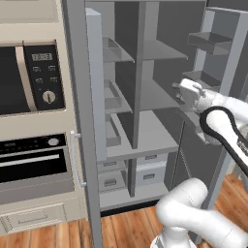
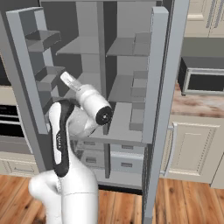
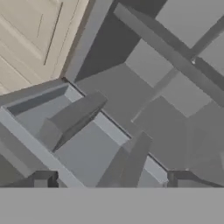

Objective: Place one of the steaks on the plate and the other in the bowl. Then place the bowl in the fridge.

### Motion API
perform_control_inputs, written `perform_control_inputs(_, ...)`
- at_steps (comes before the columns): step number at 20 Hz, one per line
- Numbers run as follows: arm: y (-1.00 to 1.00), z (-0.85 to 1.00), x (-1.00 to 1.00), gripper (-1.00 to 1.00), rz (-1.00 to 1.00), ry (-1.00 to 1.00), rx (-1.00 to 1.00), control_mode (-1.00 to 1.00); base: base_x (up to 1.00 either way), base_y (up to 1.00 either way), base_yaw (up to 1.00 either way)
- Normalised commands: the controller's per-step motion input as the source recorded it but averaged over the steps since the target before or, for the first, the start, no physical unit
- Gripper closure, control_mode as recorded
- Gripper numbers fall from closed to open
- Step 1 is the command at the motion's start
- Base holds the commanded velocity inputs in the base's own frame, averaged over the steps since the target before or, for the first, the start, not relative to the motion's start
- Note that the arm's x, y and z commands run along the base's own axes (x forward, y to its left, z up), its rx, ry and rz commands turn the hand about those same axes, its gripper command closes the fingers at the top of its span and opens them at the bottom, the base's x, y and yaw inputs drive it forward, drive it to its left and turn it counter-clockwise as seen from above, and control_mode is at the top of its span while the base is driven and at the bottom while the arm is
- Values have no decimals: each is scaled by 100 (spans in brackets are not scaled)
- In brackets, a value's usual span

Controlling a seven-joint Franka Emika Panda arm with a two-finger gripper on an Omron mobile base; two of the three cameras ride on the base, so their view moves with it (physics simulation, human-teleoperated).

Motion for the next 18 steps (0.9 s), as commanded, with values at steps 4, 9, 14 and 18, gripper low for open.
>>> perform_control_inputs(4, 8, 24, -96, -100, -15, -50, -86, -100, 0, 0, 0)
perform_control_inputs(9, 25, 31, -69, -100, -14, -13, -87, -100, 0, 0, 0)
perform_control_inputs(14, 23, -3, -9, -100, -4, 32, -51, -100, 0, 0, 0)
perform_control_inputs(18, -9, -17, 1, -100, -3, 48, -15, -100, 0, 0, 0)
